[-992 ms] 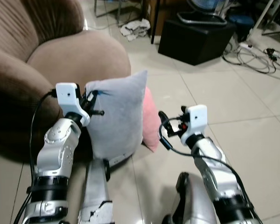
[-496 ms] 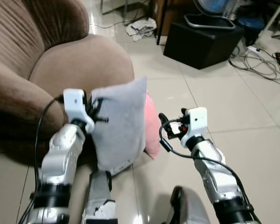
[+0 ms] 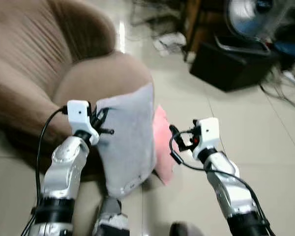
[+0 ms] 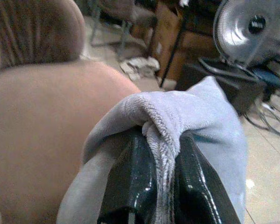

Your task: Move the pillow to the sofa from floor

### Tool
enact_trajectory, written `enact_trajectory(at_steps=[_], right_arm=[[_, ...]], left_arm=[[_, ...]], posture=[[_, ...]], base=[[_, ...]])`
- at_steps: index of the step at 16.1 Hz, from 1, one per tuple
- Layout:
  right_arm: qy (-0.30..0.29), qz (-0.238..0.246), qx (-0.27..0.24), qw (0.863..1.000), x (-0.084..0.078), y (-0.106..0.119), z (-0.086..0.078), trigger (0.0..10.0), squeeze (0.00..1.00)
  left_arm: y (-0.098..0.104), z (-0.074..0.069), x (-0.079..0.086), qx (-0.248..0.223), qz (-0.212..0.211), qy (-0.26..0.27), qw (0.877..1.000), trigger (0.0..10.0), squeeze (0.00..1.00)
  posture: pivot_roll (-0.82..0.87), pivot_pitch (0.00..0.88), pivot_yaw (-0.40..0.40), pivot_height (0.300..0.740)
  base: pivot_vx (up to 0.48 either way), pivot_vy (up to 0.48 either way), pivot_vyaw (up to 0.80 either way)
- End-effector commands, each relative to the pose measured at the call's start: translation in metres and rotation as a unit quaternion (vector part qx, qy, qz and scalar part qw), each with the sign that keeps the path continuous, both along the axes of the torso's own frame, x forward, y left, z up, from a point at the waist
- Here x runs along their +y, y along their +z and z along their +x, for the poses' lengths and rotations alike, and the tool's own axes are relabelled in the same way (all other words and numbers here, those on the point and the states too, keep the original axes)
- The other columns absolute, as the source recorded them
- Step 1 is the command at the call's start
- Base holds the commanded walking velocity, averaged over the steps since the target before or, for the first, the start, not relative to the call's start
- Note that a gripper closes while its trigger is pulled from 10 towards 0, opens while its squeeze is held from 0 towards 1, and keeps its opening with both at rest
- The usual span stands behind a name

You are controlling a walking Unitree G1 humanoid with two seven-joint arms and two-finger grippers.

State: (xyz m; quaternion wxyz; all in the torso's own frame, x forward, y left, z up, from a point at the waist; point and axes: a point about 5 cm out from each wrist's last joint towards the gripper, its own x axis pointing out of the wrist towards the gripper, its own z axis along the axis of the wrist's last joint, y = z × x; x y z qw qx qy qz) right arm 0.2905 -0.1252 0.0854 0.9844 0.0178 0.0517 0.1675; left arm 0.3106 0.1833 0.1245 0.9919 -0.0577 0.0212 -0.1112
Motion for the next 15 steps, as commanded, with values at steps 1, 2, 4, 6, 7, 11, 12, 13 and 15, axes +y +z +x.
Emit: enact_trajectory(at_steps=[1, 2, 4, 6, 7, 11, 12, 13, 15], right_arm=[[-0.010, -0.004, 0.006, 1.000, -0.005, -0.003, 0.000, 10.0, 0.05], [-0.010, -0.004, 0.006, 1.000, -0.005, -0.003, 0.000, 10.0, 0.05], [-0.013, -0.003, 0.003, 1.000, -0.006, -0.003, -0.003, 10.0, 0.05], [-0.014, -0.006, 0.004, 1.000, -0.006, -0.004, -0.005, 10.0, 0.05], [-0.018, -0.011, 0.001, 1.000, -0.007, -0.006, -0.006, 10.0, 0.07], [-0.035, -0.021, -0.011, 0.999, -0.012, -0.003, -0.006, 10.0, 0.09], [-0.050, -0.022, -0.022, 0.998, -0.014, 0.002, -0.009, 10.0, 0.09], [-0.060, -0.022, -0.028, 0.998, -0.016, 0.005, -0.011, 10.0, 0.09], [-0.105, -0.025, -0.026, 0.994, -0.028, 0.002, -0.026, 10.0, 0.09]], left_arm=[[0.009, 0.001, 0.000, -0.026, 0.005, 0.004, 1.000, 0.0, 0.00], [0.009, 0.001, 0.000, -0.026, 0.005, 0.004, 1.000, 0.0, 0.00], [0.002, -0.006, -0.002, -0.017, 0.001, 0.002, 1.000, 0.0, 0.00], [-0.005, -0.011, -0.006, -0.007, 0.001, 0.001, 1.000, 0.0, 0.00], [-0.025, -0.018, -0.011, 0.020, 0.013, 0.012, 1.000, 0.0, 0.00], [-0.060, -0.025, 0.000, 0.079, 0.023, 0.049, 0.995, 0.0, 0.02], [-0.058, -0.015, -0.002, 0.080, 0.033, 0.038, 0.996, 0.0, 0.02], [-0.056, -0.009, -0.003, 0.080, 0.034, 0.030, 0.996, 0.0, 0.01], [-0.052, 0.011, -0.018, 0.084, 0.045, -0.015, 0.995, 0.0, 0.00]], posture=[[0.24, 0.042, -0.088, 0.719], [0.24, 0.042, -0.088, 0.719], [0.24, 0.035, -0.082, 0.729], [0.23, 0.031, -0.076, 0.739], [0.22, 0.026, -0.069, 0.740], [0.20, 0.020, -0.062, 0.740], [0.15, 0.015, -0.032, 0.740], [0.14, 0.016, -0.026, 0.740], [0.06, 0.020, 0.024, 0.740]], base=[[0.000, 0.000, 0.00], [0.000, 0.000, 0.00], [0.000, 0.000, 0.00], [0.000, 0.000, 0.00], [0.000, 0.000, 0.00], [0.000, 0.000, 0.00], [0.000, 0.000, 0.00], [0.000, 0.000, 0.00], [0.000, 0.000, 0.00]])
